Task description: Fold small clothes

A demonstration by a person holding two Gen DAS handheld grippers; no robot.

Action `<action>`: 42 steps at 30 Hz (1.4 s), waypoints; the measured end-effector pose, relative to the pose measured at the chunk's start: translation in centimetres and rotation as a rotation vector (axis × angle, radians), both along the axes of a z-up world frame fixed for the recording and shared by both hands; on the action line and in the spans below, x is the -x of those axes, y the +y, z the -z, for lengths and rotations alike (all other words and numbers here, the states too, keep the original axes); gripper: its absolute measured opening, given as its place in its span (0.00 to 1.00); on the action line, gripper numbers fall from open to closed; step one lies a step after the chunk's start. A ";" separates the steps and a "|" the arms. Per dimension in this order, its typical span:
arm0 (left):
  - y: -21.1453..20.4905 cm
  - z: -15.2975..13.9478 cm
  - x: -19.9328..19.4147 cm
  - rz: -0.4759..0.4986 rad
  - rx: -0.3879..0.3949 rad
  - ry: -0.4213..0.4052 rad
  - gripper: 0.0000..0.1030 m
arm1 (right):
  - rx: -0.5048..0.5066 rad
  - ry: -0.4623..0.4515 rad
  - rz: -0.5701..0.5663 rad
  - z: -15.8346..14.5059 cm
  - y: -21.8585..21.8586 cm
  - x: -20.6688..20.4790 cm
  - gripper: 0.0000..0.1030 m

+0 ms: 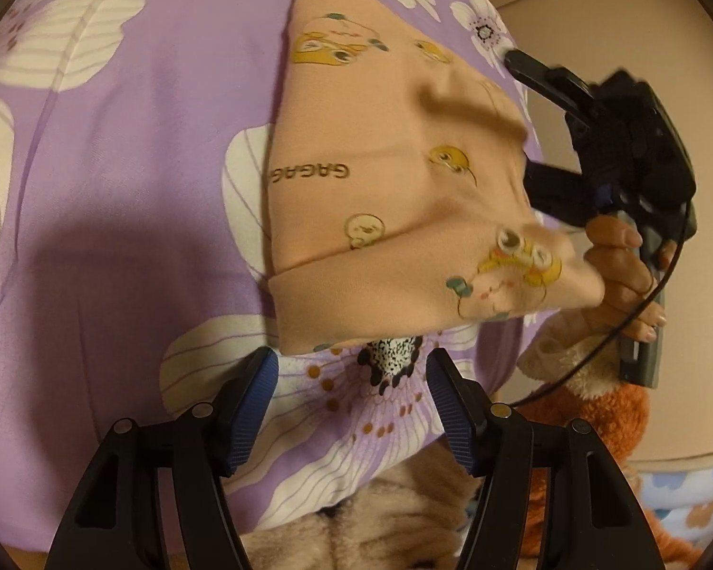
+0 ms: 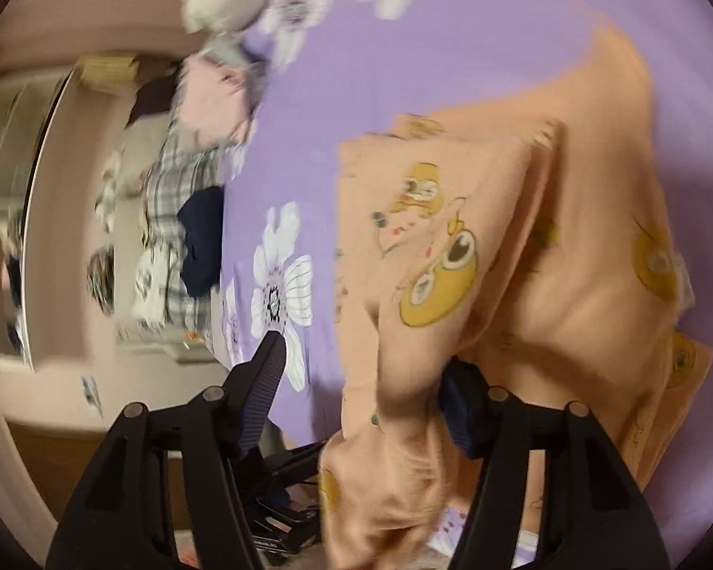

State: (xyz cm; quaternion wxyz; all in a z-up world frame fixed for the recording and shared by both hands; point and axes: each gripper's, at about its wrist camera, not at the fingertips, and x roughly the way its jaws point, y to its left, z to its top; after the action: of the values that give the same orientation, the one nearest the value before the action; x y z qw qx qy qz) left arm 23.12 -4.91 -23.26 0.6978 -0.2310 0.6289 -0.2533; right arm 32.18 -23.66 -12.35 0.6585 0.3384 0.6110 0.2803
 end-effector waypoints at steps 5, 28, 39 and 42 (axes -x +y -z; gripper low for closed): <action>-2.7 -1.2 1.5 0.057 -0.186 -0.129 0.62 | 0.033 0.080 0.074 5.3 -1.2 0.4 0.20; -6.0 -1.7 2.8 -0.028 -0.489 -0.386 0.46 | 0.194 -0.063 0.421 2.4 -11.4 3.1 0.24; -5.6 -8.8 4.7 -0.088 -0.365 -0.456 0.42 | 0.382 -0.334 0.287 -4.9 -8.4 10.9 0.29; -8.6 -7.5 3.5 -0.060 -0.437 -0.567 0.42 | 0.433 -0.267 0.229 -2.3 -6.1 11.1 0.25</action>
State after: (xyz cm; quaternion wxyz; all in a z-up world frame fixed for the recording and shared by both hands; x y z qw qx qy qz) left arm 19.65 -13.46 -15.76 0.8846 -0.0154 0.4425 -0.1464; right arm 21.09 -29.71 -10.09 0.8176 0.2164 0.5222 0.1090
